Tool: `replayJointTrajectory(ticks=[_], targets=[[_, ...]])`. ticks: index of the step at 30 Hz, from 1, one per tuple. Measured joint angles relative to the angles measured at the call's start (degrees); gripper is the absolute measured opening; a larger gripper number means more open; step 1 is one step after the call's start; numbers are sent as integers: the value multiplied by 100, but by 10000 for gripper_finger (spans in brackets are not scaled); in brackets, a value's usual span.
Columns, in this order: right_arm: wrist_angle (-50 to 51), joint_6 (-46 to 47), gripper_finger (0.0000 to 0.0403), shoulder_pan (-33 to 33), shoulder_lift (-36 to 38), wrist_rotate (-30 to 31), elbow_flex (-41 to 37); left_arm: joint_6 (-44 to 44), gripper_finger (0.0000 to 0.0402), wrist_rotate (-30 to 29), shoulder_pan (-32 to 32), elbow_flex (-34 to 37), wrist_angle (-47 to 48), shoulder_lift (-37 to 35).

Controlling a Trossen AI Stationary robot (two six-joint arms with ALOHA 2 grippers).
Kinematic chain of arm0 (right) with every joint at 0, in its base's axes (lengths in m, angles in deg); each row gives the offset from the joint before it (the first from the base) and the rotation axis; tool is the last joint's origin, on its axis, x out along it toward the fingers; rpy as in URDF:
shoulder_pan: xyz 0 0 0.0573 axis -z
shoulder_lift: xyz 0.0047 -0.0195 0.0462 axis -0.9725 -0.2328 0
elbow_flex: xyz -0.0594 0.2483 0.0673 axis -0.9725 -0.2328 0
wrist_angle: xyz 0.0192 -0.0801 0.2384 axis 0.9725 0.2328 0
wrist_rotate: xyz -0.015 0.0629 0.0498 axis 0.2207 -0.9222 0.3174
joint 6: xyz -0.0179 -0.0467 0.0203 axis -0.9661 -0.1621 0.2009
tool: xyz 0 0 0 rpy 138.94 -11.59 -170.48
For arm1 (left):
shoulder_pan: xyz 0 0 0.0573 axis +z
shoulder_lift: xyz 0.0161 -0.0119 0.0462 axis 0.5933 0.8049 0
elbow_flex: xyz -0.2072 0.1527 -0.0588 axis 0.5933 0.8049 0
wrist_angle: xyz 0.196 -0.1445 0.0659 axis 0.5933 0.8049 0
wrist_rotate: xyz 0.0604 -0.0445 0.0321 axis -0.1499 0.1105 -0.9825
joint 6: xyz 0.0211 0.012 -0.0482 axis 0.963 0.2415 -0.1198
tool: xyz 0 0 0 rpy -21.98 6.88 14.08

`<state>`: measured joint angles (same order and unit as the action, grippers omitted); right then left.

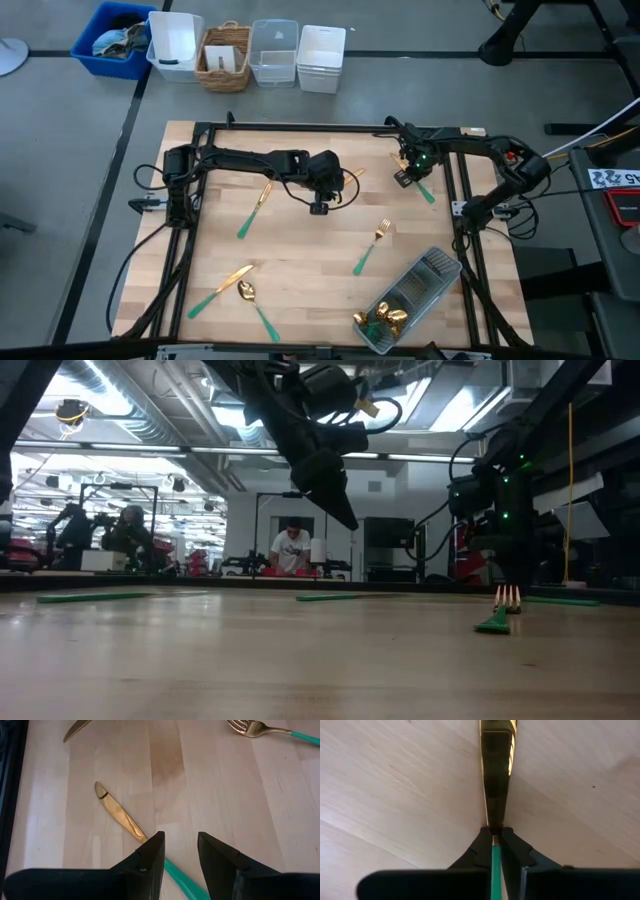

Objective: Sort silverware
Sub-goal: Put the top right table knife into the utensil organizer

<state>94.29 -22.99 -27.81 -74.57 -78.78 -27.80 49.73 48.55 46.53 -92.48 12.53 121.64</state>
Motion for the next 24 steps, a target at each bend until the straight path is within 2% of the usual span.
replayJointTrajectory(ticks=[7, 12, 20, 24], targets=[[-10, 0, 45, 0, -4, -22, -4, 17, 109, 0, 14, -2, 40, 0], [-14, 2, 47, 15, -7, -395, -7, 42, 109, 13, 123, -2, 85, 0], [28, 2, 47, 15, -18, -494, 38, 33, 109, 509, 332, -2, 161, 2], [96, 3, 48, -2, -39, -751, 186, -20, 109, 597, 392, -2, 175, 2]])
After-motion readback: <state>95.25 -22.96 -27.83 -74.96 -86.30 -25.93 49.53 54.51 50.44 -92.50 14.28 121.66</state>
